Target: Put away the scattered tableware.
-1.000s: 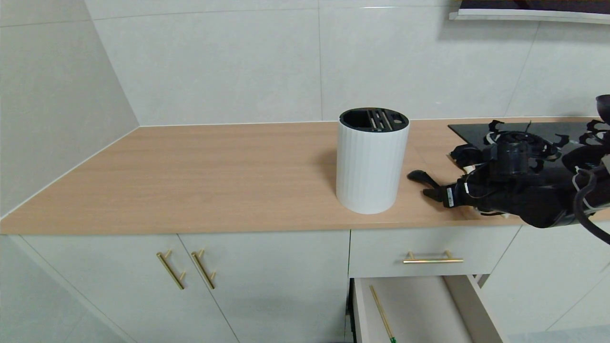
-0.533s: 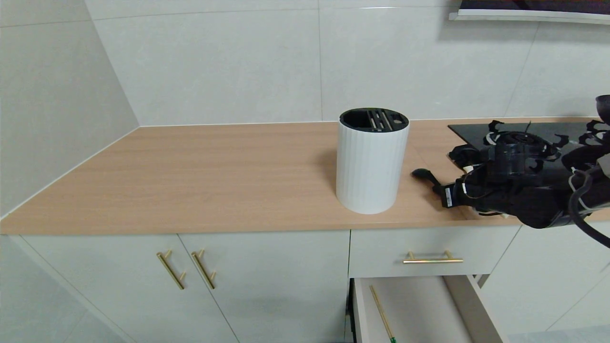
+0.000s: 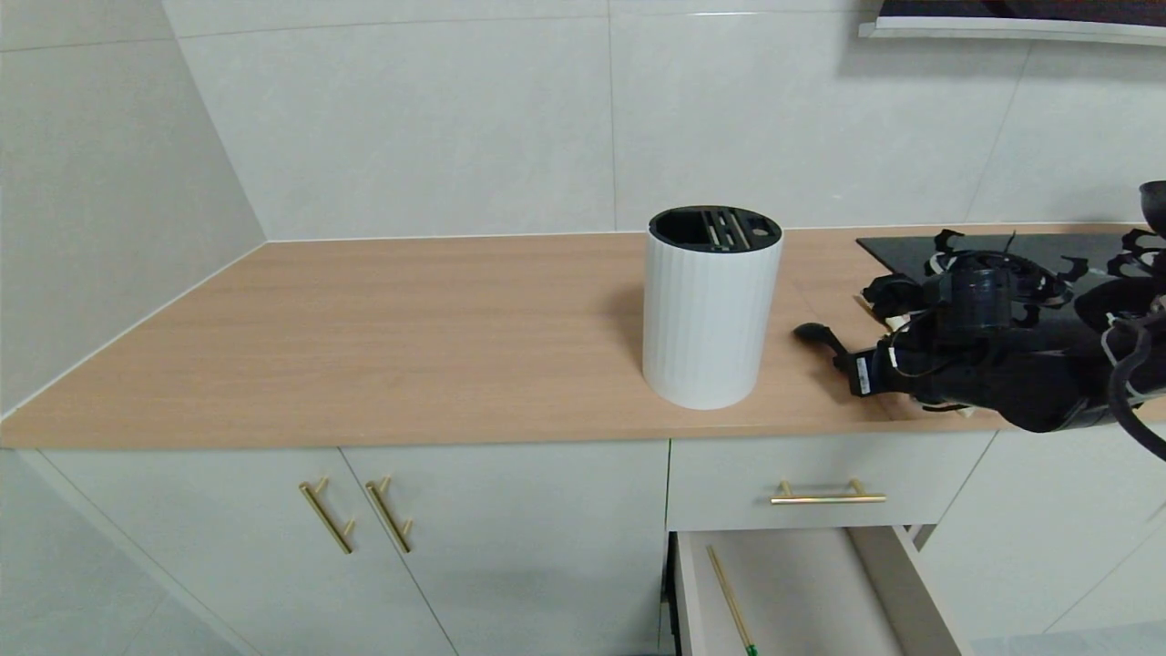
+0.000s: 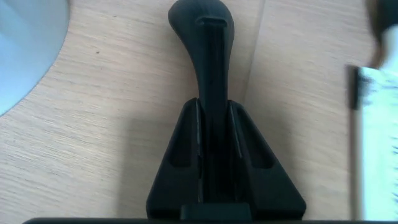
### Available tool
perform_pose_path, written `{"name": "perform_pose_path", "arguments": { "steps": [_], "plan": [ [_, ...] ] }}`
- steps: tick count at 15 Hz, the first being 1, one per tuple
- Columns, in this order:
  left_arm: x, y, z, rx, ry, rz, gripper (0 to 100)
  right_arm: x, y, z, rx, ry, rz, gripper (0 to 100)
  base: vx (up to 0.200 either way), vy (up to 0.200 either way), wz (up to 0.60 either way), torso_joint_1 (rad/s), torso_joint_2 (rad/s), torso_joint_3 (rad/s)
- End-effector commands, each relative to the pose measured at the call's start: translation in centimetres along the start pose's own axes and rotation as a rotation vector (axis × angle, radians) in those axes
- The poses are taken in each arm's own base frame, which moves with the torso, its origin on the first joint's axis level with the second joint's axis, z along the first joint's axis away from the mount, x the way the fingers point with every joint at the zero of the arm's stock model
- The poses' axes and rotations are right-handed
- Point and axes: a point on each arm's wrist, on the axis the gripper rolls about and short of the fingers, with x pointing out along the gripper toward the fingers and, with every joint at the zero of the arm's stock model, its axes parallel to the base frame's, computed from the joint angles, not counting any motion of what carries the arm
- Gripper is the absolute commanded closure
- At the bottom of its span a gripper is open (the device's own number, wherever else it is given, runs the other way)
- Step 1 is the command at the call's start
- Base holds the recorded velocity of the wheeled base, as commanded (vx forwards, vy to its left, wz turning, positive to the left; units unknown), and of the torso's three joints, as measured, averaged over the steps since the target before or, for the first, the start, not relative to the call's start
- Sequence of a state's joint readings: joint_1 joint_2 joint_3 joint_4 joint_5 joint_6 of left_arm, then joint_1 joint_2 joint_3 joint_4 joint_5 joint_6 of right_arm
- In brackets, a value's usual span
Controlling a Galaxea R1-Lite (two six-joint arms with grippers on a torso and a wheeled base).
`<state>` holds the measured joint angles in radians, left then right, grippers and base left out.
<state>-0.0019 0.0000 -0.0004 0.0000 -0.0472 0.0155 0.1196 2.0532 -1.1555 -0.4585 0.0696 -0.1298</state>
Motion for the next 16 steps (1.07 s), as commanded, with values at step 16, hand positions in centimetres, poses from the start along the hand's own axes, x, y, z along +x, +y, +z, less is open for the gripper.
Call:
{"name": "perform_pose_path", "arguments": {
  "steps": [16],
  "plan": [
    [0.0, 0.0, 0.0, 0.000, 0.002, 0.000, 0, -17.6, 6.3, -2.0, 0.191, 0.177, 0.003, 100, 0.000, 0.000, 0.00, 0.000, 0.00, 0.000]
  ]
}}
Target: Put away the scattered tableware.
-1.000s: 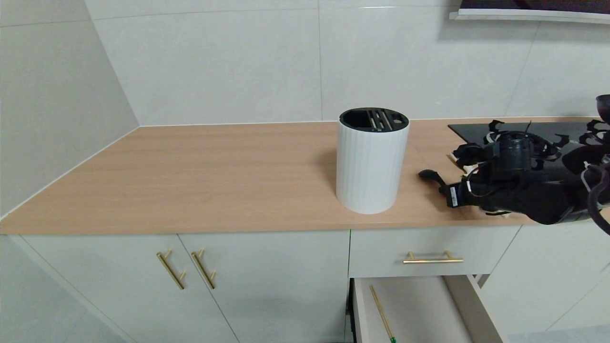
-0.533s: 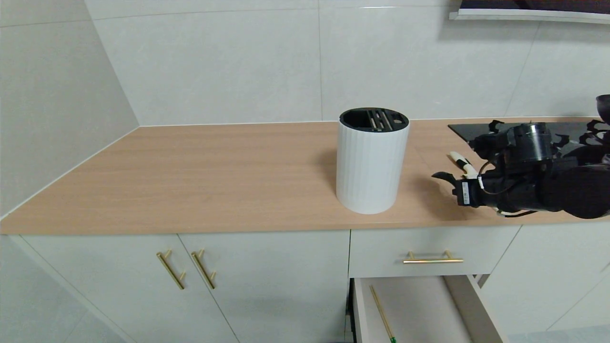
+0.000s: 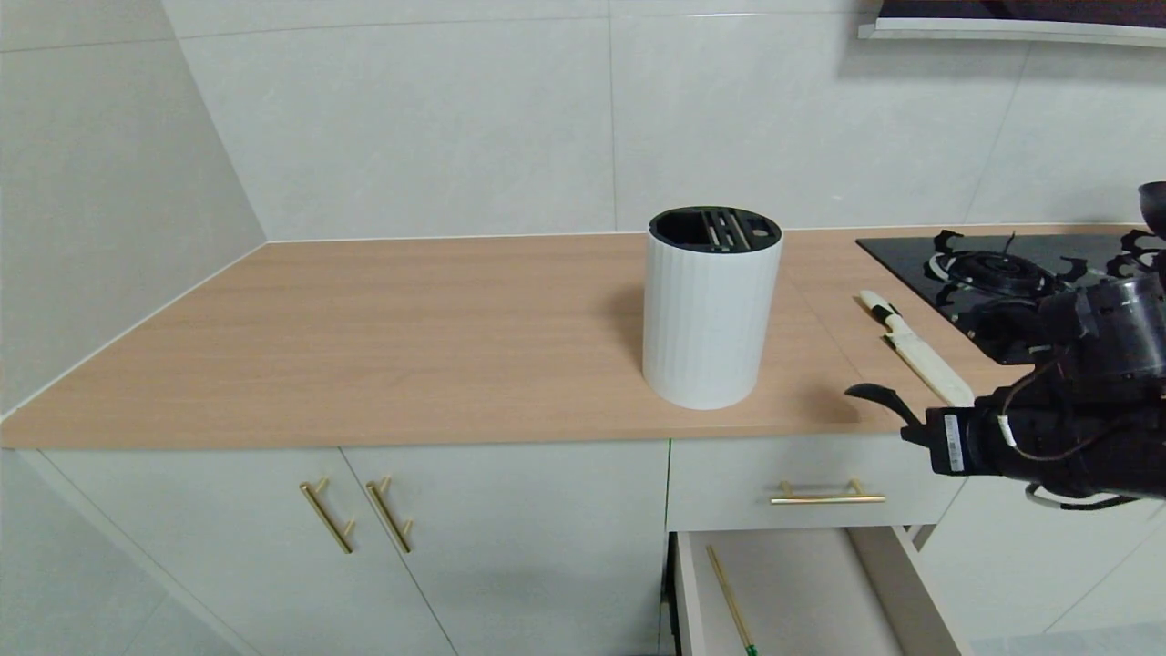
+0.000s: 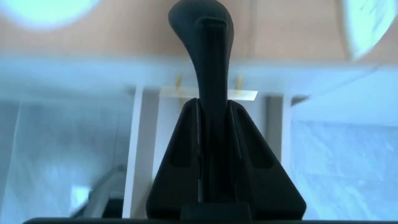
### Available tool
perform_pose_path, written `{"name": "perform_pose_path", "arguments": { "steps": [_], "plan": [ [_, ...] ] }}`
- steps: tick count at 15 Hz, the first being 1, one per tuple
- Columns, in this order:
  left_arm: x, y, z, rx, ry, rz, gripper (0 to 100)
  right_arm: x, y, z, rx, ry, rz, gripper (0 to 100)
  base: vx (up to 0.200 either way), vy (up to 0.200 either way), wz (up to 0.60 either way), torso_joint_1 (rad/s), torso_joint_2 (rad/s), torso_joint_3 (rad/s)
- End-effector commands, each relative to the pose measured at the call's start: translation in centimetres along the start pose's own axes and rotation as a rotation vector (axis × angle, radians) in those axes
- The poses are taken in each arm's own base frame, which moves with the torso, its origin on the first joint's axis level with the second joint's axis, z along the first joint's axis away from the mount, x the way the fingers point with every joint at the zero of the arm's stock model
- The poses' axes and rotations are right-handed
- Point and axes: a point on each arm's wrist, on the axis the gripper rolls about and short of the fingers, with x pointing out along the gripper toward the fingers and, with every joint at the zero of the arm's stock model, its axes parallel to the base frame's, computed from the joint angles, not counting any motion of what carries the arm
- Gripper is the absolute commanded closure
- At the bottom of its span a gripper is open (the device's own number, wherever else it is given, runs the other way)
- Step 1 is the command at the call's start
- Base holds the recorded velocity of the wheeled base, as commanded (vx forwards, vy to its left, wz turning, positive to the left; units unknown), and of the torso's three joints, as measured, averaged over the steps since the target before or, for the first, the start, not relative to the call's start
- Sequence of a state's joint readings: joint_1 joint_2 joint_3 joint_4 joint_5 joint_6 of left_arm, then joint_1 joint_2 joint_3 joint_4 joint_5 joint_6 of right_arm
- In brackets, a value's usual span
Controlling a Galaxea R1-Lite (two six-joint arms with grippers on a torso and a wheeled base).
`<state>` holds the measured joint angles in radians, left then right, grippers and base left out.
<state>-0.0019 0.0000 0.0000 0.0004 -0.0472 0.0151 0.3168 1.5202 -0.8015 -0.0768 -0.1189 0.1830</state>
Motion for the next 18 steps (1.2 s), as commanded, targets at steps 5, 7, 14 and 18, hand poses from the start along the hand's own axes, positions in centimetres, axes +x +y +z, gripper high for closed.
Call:
{"name": "perform_pose_path", "arguments": {
  "steps": [5, 7, 14, 18],
  "plan": [
    [0.0, 0.0, 0.0, 0.000, 0.001, 0.000, 0, -1.5, 0.7, -3.5, -0.087, 0.065, 0.043, 100, 0.000, 0.000, 0.00, 0.000, 0.00, 0.000],
    [0.0, 0.0, 0.0, 0.000, 0.001, 0.000, 0, -1.5, 0.6, -3.9, -0.089, 0.079, 0.040, 100, 0.000, 0.000, 0.00, 0.000, 0.00, 0.000],
    [0.0, 0.0, 0.0, 0.000, 0.001, 0.000, 0, -0.7, 0.7, -4.3, -0.096, 0.114, 0.037, 100, 0.000, 0.000, 0.00, -0.011, 0.03, 0.017],
    [0.0, 0.0, 0.0, 0.000, 0.001, 0.000, 0, -0.3, 0.7, -4.4, -0.095, 0.125, 0.036, 100, 0.000, 0.000, 0.00, -0.183, 0.42, 0.237]
  ]
}}
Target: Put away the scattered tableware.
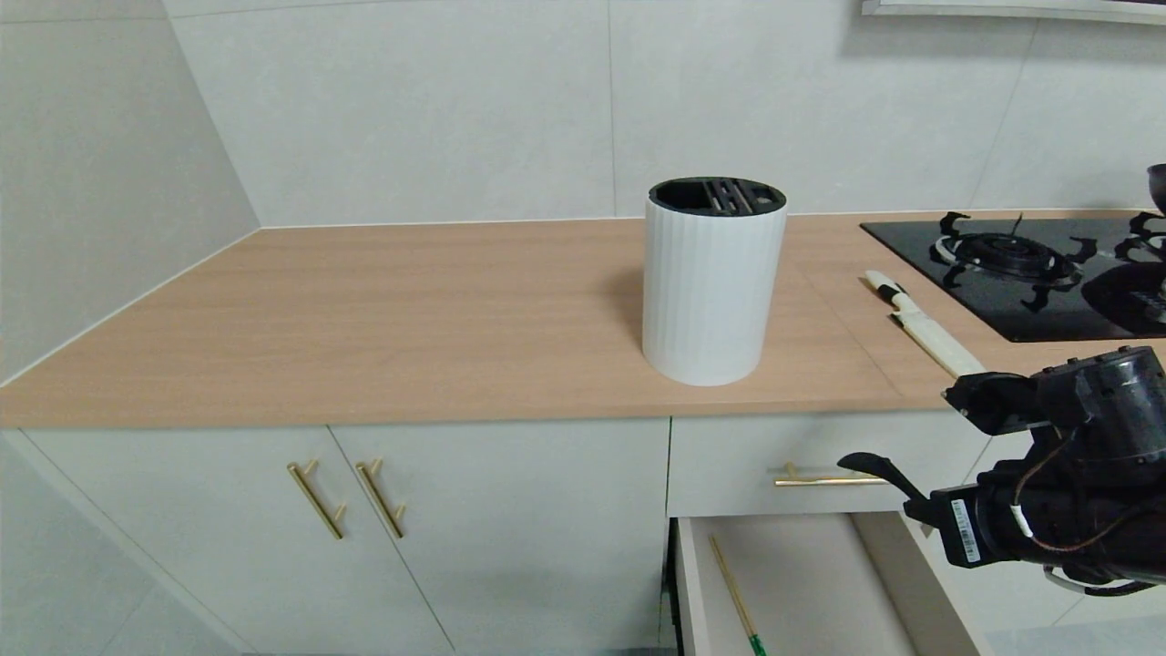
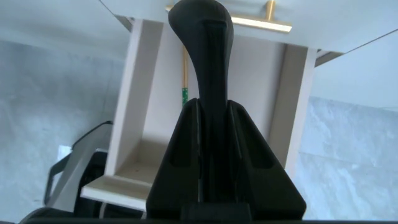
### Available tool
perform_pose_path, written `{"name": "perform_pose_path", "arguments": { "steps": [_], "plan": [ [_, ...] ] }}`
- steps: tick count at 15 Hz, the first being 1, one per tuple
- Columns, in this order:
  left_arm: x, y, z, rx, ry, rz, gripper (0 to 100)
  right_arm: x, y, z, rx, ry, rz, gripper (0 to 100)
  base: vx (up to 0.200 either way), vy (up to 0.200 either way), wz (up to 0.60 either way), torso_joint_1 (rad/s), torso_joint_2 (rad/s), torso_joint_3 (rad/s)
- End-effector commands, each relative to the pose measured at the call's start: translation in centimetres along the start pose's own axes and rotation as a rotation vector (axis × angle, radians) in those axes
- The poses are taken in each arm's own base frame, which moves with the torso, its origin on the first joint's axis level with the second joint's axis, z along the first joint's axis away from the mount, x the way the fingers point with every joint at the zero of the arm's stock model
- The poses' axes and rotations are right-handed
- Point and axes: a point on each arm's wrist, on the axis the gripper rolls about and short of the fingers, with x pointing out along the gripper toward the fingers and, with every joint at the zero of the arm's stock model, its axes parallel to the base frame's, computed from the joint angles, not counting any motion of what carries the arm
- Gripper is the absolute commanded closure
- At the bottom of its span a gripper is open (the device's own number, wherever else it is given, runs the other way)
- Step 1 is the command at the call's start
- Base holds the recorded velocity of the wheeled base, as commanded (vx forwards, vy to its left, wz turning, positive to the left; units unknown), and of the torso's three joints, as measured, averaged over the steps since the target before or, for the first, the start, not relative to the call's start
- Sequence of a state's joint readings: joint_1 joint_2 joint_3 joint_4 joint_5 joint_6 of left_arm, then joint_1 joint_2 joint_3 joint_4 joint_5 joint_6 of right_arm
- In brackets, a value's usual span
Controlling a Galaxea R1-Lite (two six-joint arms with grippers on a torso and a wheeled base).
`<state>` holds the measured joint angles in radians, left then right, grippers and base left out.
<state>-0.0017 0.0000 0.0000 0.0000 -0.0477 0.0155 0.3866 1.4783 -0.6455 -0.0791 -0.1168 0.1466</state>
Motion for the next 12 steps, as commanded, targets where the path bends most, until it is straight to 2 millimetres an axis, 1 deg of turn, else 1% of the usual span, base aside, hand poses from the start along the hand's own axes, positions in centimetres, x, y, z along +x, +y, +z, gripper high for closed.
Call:
{"name": "perform_pose_path", "arguments": {
  "steps": [1, 6, 9, 12],
  "plan": [
    [0.0, 0.0, 0.0, 0.000, 0.002, 0.000, 0, 0.5, 0.0, -0.1, -0.001, 0.018, -0.002, 100, 0.000, 0.000, 0.00, -0.193, 0.51, 0.286],
    [0.0, 0.0, 0.0, 0.000, 0.002, 0.000, 0, 1.4, 0.1, -0.3, -0.005, 0.051, -0.007, 100, 0.000, 0.000, 0.00, -0.184, 0.46, 0.268],
    [0.0, 0.0, 0.0, 0.000, 0.002, 0.000, 0, 1.9, 0.1, -0.5, -0.008, 0.070, -0.010, 100, 0.000, 0.000, 0.00, -0.051, 0.14, 0.084],
    [0.0, 0.0, 0.0, 0.000, 0.002, 0.000, 0, 2.4, 0.2, -0.6, -0.008, 0.088, -0.014, 100, 0.000, 0.000, 0.00, 0.000, 0.00, 0.000]
  ]
}}
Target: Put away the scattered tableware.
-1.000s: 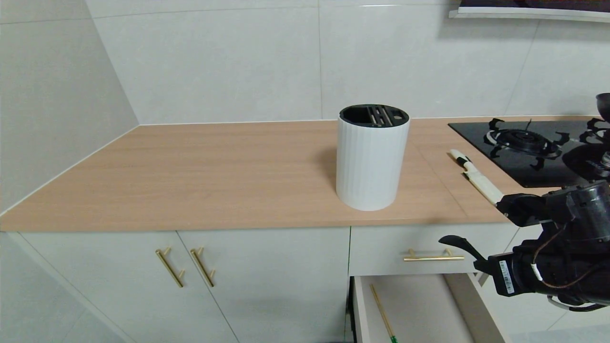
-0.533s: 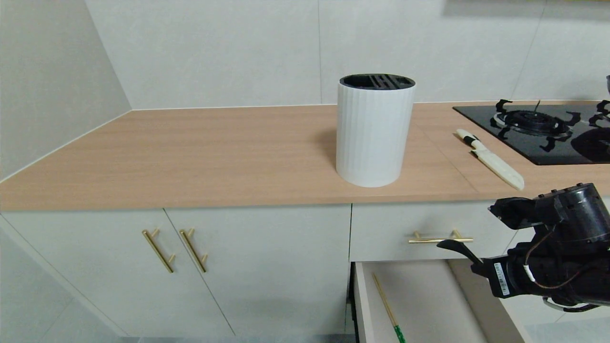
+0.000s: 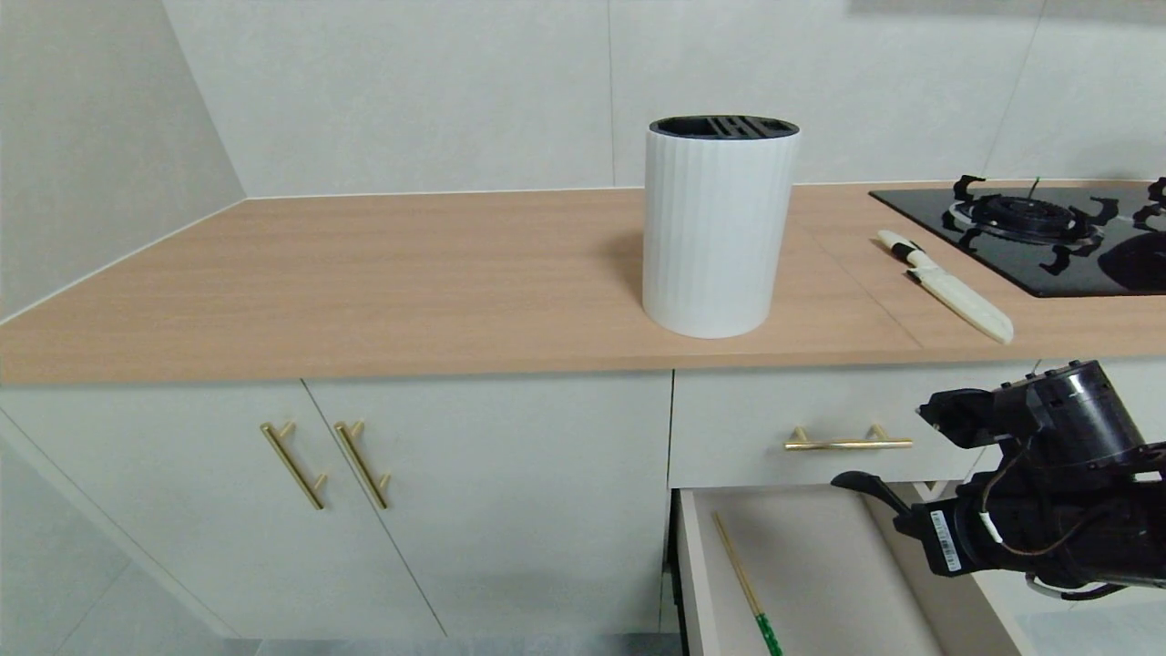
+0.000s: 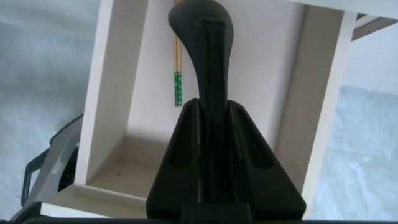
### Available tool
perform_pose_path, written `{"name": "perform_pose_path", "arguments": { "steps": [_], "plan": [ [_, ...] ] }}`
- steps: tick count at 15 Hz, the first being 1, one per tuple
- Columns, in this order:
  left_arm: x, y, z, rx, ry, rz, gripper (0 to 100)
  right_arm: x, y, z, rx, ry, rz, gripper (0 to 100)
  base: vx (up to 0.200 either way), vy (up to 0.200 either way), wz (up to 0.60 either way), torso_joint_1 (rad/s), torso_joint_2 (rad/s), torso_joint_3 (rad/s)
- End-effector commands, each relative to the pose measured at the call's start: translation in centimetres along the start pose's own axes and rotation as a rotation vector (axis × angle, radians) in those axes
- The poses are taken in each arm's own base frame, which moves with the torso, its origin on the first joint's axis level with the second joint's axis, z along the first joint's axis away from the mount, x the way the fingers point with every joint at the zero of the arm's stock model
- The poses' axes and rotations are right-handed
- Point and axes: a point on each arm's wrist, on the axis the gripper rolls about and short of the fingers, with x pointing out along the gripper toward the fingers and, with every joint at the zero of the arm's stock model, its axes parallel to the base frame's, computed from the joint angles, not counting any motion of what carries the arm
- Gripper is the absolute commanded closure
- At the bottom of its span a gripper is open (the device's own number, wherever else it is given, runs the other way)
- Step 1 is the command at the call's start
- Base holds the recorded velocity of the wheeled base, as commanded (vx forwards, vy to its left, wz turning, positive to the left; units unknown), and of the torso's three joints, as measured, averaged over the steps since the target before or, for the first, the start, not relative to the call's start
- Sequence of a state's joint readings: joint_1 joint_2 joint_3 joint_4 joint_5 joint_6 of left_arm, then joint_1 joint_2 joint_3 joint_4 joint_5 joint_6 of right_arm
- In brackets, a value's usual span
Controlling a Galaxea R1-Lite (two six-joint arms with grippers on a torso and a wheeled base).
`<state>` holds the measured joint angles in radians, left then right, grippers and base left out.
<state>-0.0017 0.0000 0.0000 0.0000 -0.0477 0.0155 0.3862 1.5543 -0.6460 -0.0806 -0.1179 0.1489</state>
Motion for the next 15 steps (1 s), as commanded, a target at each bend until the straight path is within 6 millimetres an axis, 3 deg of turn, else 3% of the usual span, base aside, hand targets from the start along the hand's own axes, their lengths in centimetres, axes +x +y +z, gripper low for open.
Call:
{"name": "perform_pose_path", "arguments": {
  "steps": [1, 12, 15],
  "plan": [
    [0.0, 0.0, 0.0, 0.000, 0.002, 0.000, 0, 0.6, 0.1, -0.1, -0.003, 0.022, -0.003, 100, 0.000, 0.000, 0.00, 0.000, 0.00, 0.000],
    [0.0, 0.0, 0.0, 0.000, 0.002, 0.000, 0, 1.6, 0.1, -0.4, -0.006, 0.058, -0.009, 100, 0.000, 0.000, 0.00, -0.127, 0.40, 0.265],
    [0.0, 0.0, 0.0, 0.000, 0.002, 0.000, 0, 1.6, 0.1, -0.4, -0.007, 0.058, -0.009, 100, 0.000, 0.000, 0.00, -0.036, 0.14, 0.079]
  ]
}}
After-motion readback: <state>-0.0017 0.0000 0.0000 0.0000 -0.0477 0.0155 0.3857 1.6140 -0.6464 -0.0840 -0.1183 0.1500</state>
